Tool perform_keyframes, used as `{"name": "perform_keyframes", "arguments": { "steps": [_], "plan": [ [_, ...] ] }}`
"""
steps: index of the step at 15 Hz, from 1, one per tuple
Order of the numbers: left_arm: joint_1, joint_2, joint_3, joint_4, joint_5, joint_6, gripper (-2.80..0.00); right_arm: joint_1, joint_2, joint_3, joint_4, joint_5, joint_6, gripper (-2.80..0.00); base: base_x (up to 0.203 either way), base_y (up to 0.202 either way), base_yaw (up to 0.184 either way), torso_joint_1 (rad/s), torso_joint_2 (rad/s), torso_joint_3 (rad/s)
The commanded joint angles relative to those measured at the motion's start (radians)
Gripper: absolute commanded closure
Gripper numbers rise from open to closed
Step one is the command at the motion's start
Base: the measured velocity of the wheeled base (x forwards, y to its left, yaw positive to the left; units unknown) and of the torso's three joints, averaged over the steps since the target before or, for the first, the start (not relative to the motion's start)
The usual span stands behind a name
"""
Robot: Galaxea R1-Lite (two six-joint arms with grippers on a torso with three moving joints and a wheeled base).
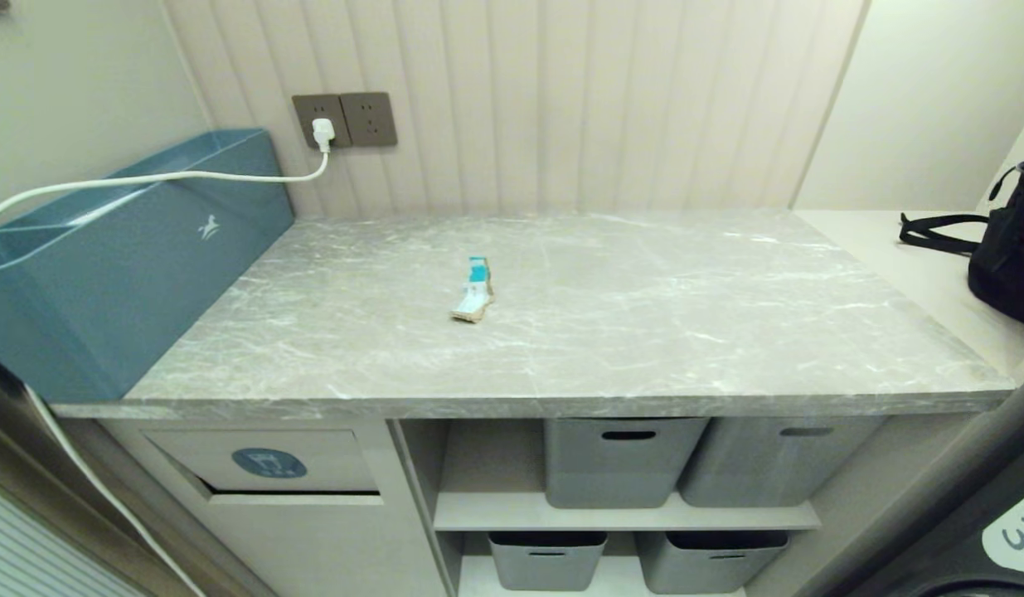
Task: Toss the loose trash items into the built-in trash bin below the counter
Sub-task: Pick up the garbage
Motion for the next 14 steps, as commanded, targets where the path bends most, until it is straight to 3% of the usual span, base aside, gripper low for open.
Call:
{"name": "perform_keyframes", "arguments": {
  "steps": [1,10,14],
  "plan": [
    [0.0,0.001,0.002,-0.001,0.0,-0.002,0.0,-0.001,0.0,0.002,-0.001,0.001,-0.005,0.0,0.0,0.0,0.0,0.245,-0.54,-0.287],
    [0.0,0.004,-0.003,0.013,0.0,-0.03,0.0,0.0,0.0,0.002,0.001,0.0,0.002,0.0,0.0,0.0,0.0,0.272,-0.58,-0.306],
    [0.0,0.007,-0.065,0.015,-0.025,-0.013,0.0,0.0,0.0,0.002,-0.001,-0.001,0.008,0.0,0.0,0.0,0.0,0.109,-0.23,-0.115]
  ]
}}
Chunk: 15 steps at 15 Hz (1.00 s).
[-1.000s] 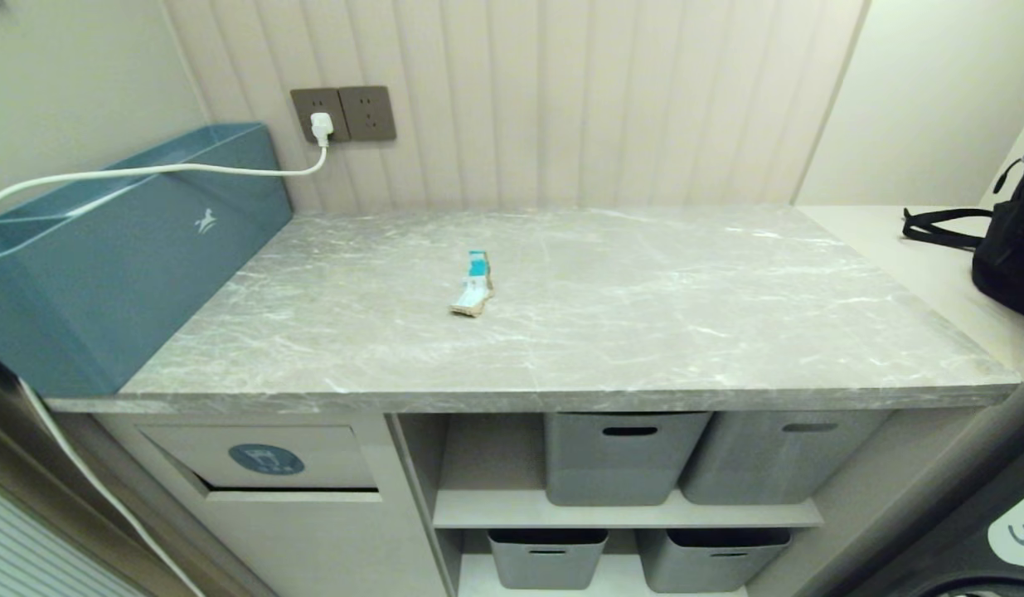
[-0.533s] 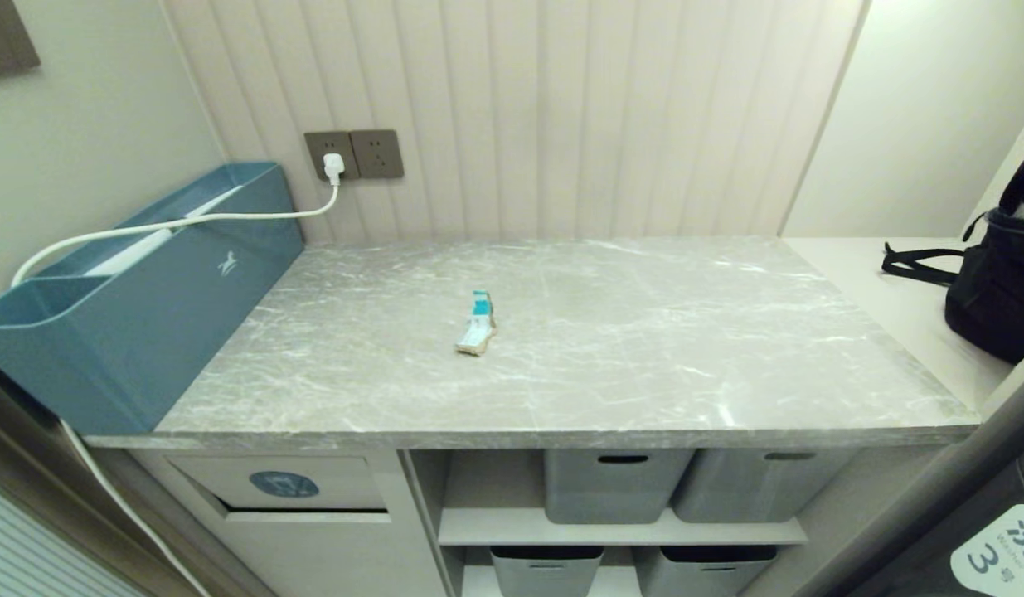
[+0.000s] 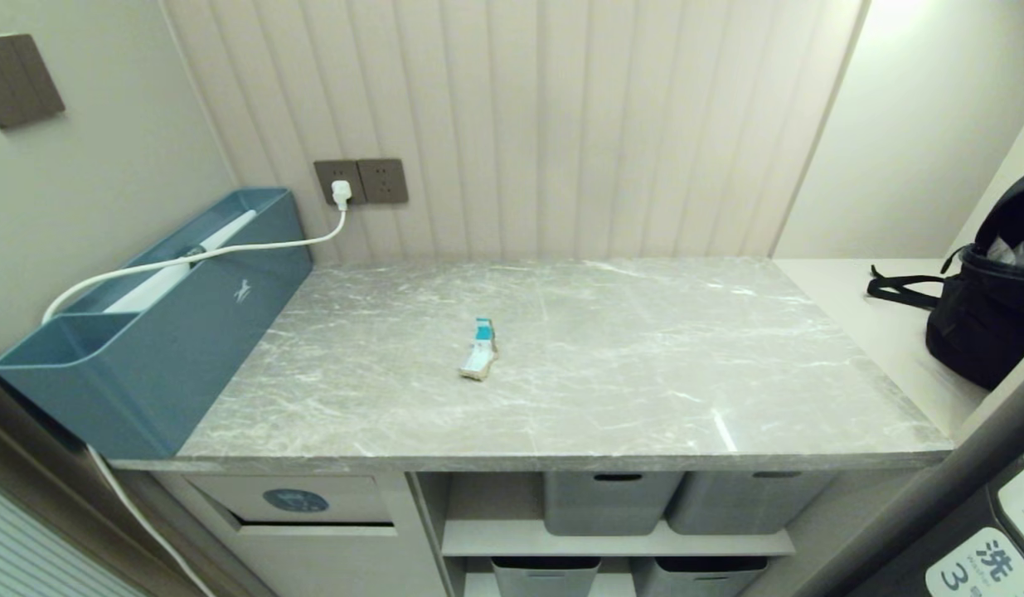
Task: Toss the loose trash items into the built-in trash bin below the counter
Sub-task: Pick up the garbage
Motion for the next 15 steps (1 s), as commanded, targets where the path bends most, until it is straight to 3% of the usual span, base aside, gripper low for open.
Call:
{"name": "perform_keyframes", "arguments": {
  "steps": [1,5,8,9,12,15],
  "plan": [
    [0.0,0.031,-0.06,-0.006,-0.016,0.003,0.0,0.0,0.0,0.002,-0.001,-0.001,0.001,0.0,0.0,0.0,0.0,0.0,0.0,0.0],
    [-0.007,0.375,-0.318,-0.009,-0.143,0.002,0.0,0.0,0.0,0.002,-0.001,-0.001,0.001,0.0,0.0,0.0,0.0,0.0,0.0,0.0],
    [-0.02,0.689,-0.474,-0.01,-0.28,0.01,0.0,0.0,0.0,0.002,-0.001,-0.001,0.001,0.0,0.0,0.0,0.0,0.0,0.0,0.0],
    [-0.026,0.786,-0.508,-0.011,-0.313,0.027,-2.8,0.0,0.0,0.002,-0.001,-0.001,0.001,0.0,0.0,0.0,0.0,0.0,0.0,0.0],
    [-0.098,1.056,-0.618,-0.012,-0.368,0.066,-2.8,-0.001,0.0,0.002,-0.001,-0.001,0.001,0.0,0.0,0.0,0.0,0.0,0.0,0.0],
    [-0.183,1.316,-0.755,-0.007,-0.375,0.053,-2.8,0.0,0.0,0.002,-0.001,-0.001,0.001,0.0,0.0,0.0,0.0,0.0,0.0,0.0]
  ]
}}
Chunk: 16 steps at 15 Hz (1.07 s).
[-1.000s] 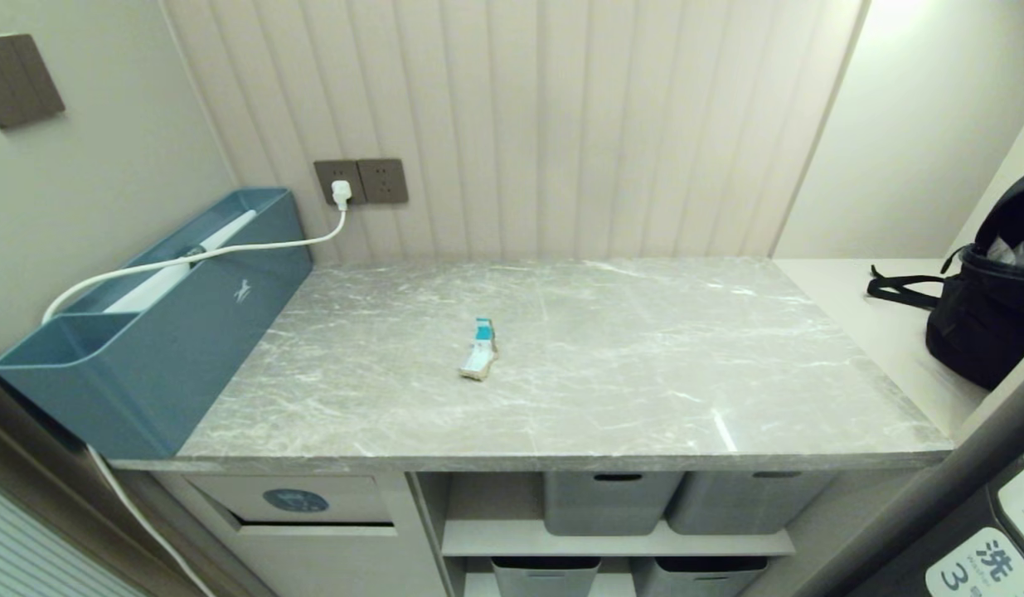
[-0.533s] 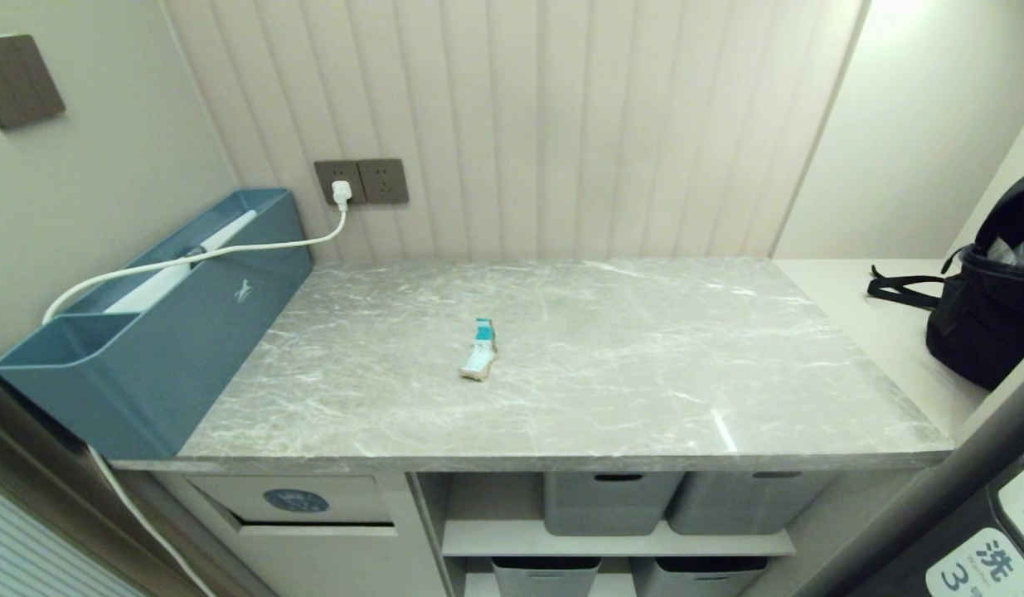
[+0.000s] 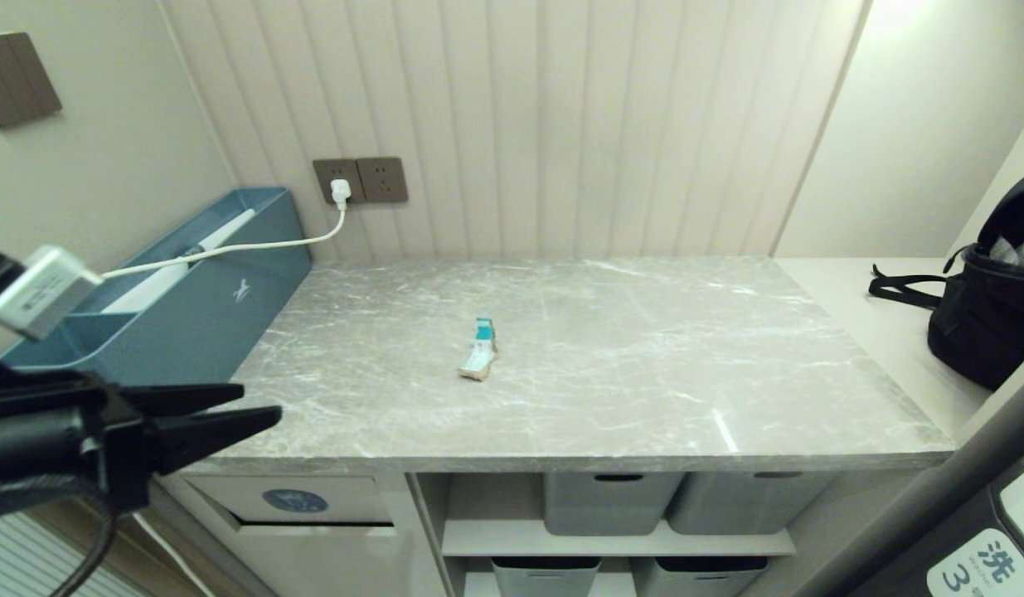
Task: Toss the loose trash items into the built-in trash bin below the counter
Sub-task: Pick up the garbage
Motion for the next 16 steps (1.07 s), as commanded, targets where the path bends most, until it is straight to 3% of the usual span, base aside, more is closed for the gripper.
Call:
{"name": "perform_keyframes", "arguments": {
  "steps": [1,4,7,10,13,15,16],
  "plan": [
    [-0.05,0.236,-0.083,0.001,0.01,-0.01,-2.8,0.0,0.0,0.002,-0.001,0.0,0.0,0.0,0.0,0.0,0.0,0.0,0.0,0.0],
    [-0.159,0.493,-0.274,-0.003,0.097,-0.087,-2.8,0.0,0.0,0.002,-0.001,0.0,0.0,0.0,0.0,0.0,0.0,0.0,0.0,0.0],
    [-0.235,0.751,-0.517,-0.04,0.246,-0.166,-2.8,0.0,0.0,0.002,-0.001,0.0,0.0,0.0,0.0,0.0,0.0,0.0,0.0,0.0],
    [-0.299,0.958,-0.727,-0.112,0.352,-0.278,-2.8,0.0,0.0,0.002,-0.001,0.0,0.0,0.0,0.0,0.0,0.0,0.0,0.0,0.0],
    [-0.365,1.141,-0.94,-0.132,0.533,-0.299,-2.8,0.0,0.0,0.002,-0.001,0.0,0.0,0.0,0.0,0.0,0.0,0.0,0.0,0.0],
    [-0.379,1.218,-1.043,-0.132,0.715,-0.297,-2.8,0.0,0.0,0.002,-0.001,0.0,0.0,0.0,0.0,0.0,0.0,0.0,0.0,0.0],
    [-0.378,1.233,-1.059,-0.13,0.742,-0.294,-2.8,0.0,0.0,0.002,-0.001,0.0,0.0,0.0,0.0,0.0,0.0,0.0,0.0,0.0]
  ]
}}
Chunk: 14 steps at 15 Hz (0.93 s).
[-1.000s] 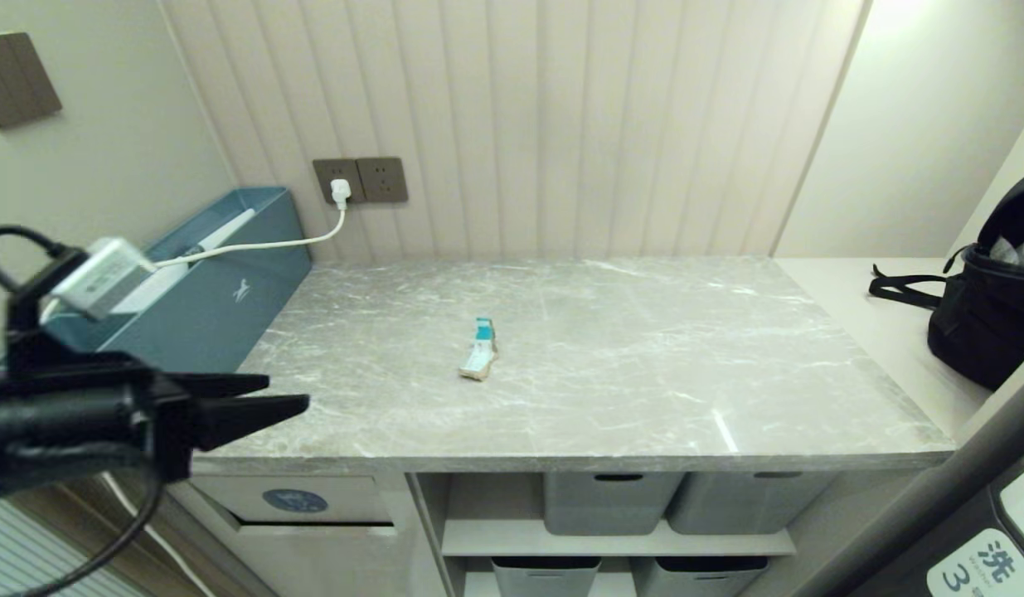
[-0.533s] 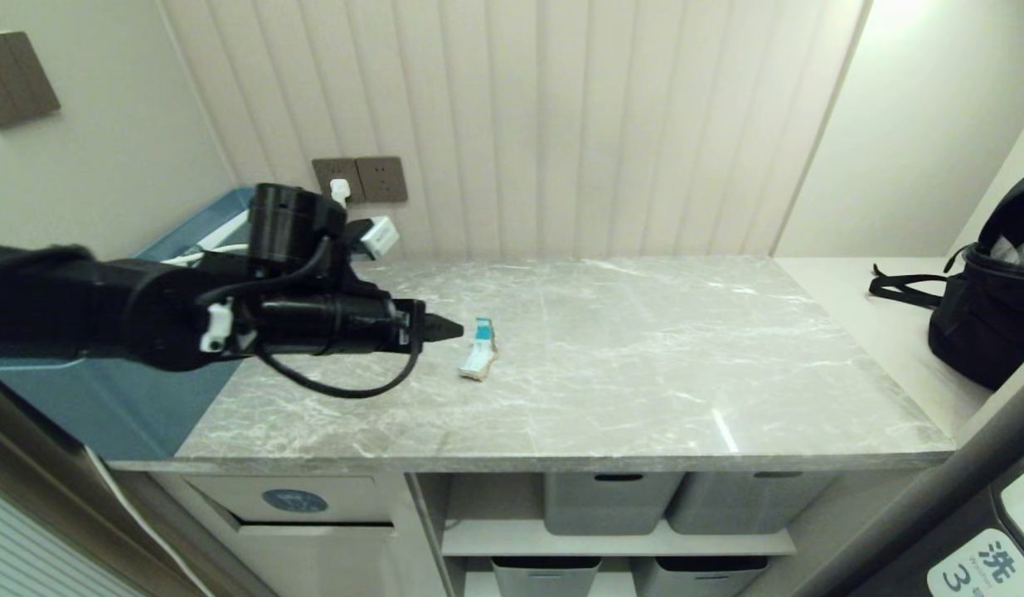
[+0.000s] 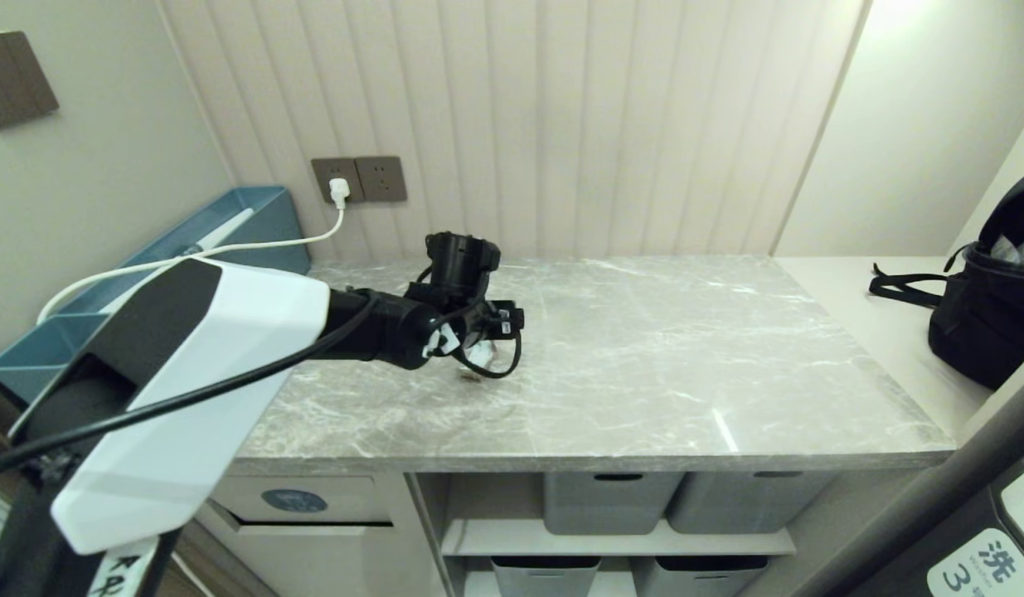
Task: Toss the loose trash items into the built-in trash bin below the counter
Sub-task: Pick up the garbage
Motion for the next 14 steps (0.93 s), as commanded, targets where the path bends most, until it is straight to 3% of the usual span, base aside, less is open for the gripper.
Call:
{"name": "perform_keyframes", "arguments": {
  "steps": [1,4,6,10,14],
  "plan": [
    [0.003,0.068,-0.03,0.0,0.03,0.012,-2.8,0.0,0.0,0.002,-0.001,0.0,0.001,0.0,0.0,0.0,0.0,0.0,0.0,0.0],
    [0.05,0.08,-0.047,-0.004,0.024,0.098,-2.8,0.0,0.0,0.002,-0.001,0.0,0.001,0.0,0.0,0.0,0.0,0.0,0.0,0.0],
    [0.055,0.1,-0.062,-0.007,0.017,0.104,-2.8,0.0,0.0,0.002,-0.001,0.0,0.001,0.0,0.0,0.0,0.0,0.0,0.0,0.0],
    [0.059,0.123,-0.062,-0.011,-0.06,0.105,-2.8,0.0,0.0,0.002,-0.001,0.0,0.001,0.0,0.0,0.0,0.0,0.0,0.0,0.0],
    [0.062,0.147,-0.063,-0.03,-0.06,0.109,-2.8,0.0,0.0,0.002,-0.001,0.0,0.001,0.0,0.0,0.0,0.0,0.0,0.0,0.0]
  ]
}}
